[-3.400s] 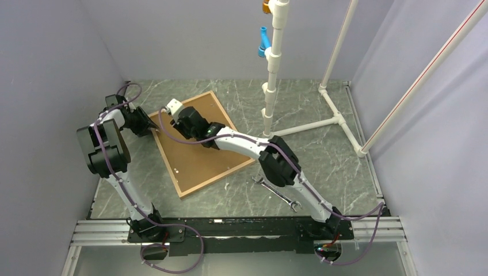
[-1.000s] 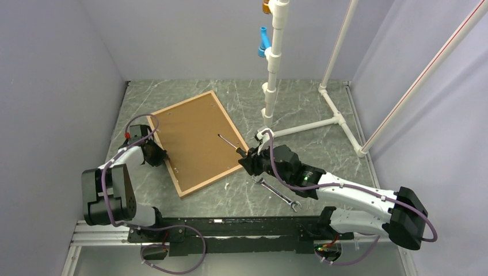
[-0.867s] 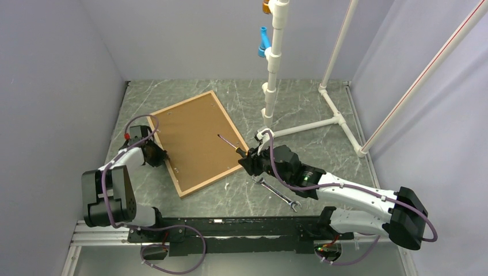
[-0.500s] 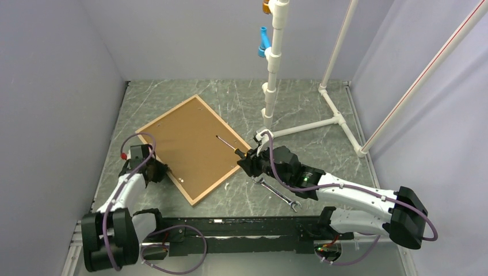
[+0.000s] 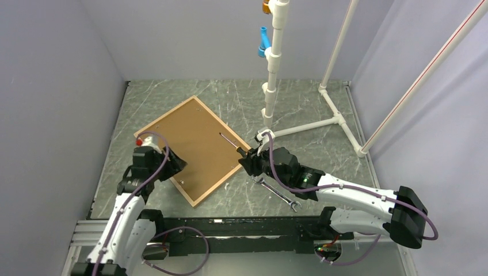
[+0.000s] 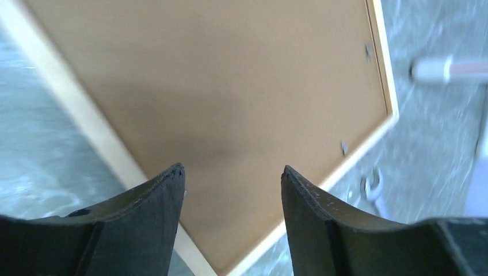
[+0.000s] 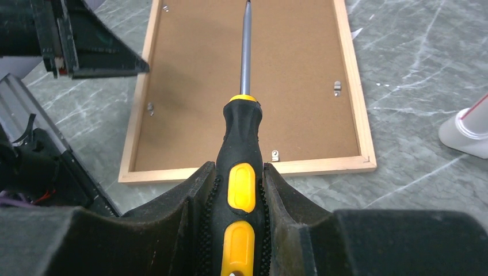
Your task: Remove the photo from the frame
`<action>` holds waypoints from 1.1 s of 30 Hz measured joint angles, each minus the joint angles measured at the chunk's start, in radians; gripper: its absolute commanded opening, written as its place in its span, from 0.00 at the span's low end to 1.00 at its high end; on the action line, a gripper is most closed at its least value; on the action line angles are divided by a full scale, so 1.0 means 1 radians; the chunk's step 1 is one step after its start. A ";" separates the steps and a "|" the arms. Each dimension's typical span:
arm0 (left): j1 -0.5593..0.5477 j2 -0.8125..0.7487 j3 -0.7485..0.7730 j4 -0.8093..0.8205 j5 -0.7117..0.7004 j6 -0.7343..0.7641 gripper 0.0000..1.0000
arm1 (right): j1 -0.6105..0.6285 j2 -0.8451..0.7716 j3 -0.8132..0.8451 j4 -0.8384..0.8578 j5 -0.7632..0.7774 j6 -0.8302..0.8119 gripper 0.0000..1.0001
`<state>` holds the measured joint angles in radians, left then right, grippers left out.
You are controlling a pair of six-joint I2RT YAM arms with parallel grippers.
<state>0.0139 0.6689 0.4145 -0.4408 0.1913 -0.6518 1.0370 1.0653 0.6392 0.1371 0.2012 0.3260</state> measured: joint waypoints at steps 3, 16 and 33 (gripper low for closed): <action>-0.164 0.069 0.034 0.009 0.003 0.043 0.68 | 0.000 -0.006 -0.006 -0.001 0.030 0.004 0.00; -0.669 0.603 0.341 0.047 -0.202 0.207 0.77 | 0.001 -0.201 -0.012 -0.237 0.253 0.070 0.00; -0.838 0.909 0.547 -0.036 -0.425 0.273 0.73 | 0.000 -0.388 -0.012 -0.484 0.393 0.142 0.00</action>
<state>-0.8246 1.5784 0.9615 -0.4767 -0.2337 -0.3786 1.0374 0.6777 0.6270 -0.3470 0.5945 0.4683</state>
